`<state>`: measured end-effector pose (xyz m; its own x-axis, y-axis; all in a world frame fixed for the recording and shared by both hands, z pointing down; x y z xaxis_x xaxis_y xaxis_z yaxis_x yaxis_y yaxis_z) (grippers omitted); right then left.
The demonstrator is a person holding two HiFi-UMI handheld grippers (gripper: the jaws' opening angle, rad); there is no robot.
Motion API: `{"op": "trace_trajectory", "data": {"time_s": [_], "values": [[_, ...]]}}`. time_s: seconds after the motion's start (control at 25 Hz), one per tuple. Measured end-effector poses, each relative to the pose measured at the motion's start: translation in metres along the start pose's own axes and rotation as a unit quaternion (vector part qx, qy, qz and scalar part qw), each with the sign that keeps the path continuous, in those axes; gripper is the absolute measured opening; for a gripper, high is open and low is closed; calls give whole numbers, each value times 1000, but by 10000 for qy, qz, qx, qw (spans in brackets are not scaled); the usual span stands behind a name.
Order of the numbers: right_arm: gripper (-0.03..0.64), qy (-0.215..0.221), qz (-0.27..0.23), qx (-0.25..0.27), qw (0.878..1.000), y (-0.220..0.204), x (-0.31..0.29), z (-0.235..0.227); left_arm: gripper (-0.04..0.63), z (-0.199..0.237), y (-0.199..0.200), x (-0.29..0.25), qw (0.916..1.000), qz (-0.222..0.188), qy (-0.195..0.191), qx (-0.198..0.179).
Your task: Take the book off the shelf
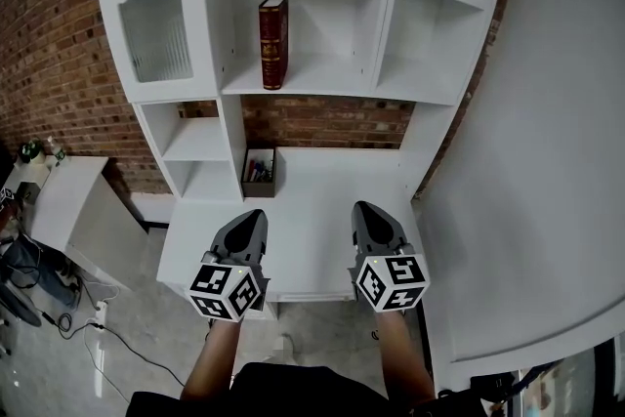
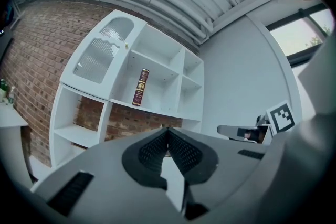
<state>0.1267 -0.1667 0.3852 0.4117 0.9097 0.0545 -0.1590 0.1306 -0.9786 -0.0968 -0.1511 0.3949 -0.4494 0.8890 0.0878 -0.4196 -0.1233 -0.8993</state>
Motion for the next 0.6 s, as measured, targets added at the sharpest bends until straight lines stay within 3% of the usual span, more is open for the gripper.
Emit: {"op": "trace_trajectory", "data": {"time_s": [0.6], "values": [[20,-295,87,-47,9995,3,-74,-11,17,50,32,-58,9998,64,-155,60]]}}
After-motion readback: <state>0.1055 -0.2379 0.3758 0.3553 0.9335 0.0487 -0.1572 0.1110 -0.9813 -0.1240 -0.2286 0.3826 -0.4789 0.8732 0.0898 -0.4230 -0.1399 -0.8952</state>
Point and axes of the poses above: the fingertips, and each gripper's own axes: x backward along the fingers, z to its left, y out of its top, the point moved 5 cm from there along x, backward along the fingers, and after that the axes turned 15 degrees about x, right-handed, at the moved point
